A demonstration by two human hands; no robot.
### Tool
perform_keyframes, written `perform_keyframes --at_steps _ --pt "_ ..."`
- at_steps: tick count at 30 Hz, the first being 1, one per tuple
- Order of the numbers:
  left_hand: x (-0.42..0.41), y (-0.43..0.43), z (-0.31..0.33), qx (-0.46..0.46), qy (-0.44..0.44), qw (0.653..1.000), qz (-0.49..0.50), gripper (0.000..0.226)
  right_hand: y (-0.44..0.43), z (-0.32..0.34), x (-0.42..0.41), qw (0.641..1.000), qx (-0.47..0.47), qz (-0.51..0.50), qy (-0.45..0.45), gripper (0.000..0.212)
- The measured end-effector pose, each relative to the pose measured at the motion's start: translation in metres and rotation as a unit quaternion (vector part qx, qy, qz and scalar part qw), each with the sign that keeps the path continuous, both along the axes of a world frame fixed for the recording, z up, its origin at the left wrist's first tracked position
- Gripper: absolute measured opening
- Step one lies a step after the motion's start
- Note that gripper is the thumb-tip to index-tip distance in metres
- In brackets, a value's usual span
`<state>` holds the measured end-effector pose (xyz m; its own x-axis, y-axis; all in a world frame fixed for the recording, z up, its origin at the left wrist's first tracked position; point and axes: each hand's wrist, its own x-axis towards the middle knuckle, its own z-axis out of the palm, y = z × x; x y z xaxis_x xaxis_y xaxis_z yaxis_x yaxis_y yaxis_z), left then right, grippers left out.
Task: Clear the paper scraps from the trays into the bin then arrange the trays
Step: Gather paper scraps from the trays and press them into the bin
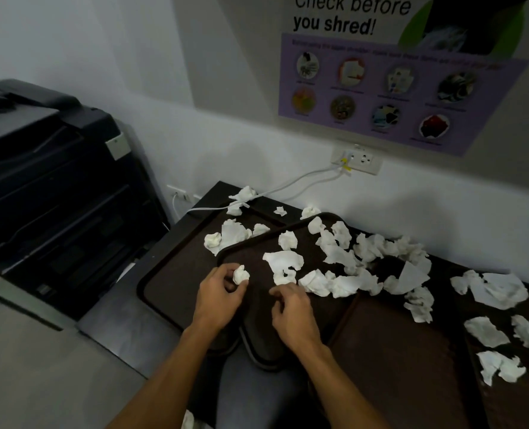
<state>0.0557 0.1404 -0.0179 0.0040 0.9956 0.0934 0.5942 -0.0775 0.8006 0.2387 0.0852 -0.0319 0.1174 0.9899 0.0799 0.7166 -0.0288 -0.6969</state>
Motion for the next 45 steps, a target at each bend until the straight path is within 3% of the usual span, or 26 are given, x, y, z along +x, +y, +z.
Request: perform_keyframes --at_steps 4,9,14,21,30,45 --pt "0.0 -0.006 -0.001 -0.004 -0.005 1.0 0.003 0.036 0.009 0.006 0.0 0.997 0.057 -0.049 -0.02 0.039" --pt "-0.002 -0.012 -0.003 -0.006 -0.015 1.0 0.009 0.035 0.033 0.001 0.002 0.996 -0.017 -0.039 -0.083 0.062" --pt "-0.004 -0.016 -0.004 -0.013 -0.024 1.0 0.01 0.035 0.041 -0.003 0.009 0.99 -0.028 -0.043 -0.131 0.046" --pt "-0.004 -0.019 -0.002 -0.011 -0.025 1.0 0.01 0.034 0.037 -0.007 0.011 0.989 0.025 -0.036 -0.144 0.028" --pt "-0.017 -0.029 0.002 -0.018 -0.045 0.999 0.01 0.033 0.014 0.007 -0.019 0.995 0.041 -0.048 0.076 0.038" --pt "-0.148 -0.071 0.005 0.007 -0.092 0.994 0.062 0.03 -0.022 0.025 -0.166 0.984 0.061 -0.011 0.165 0.03"
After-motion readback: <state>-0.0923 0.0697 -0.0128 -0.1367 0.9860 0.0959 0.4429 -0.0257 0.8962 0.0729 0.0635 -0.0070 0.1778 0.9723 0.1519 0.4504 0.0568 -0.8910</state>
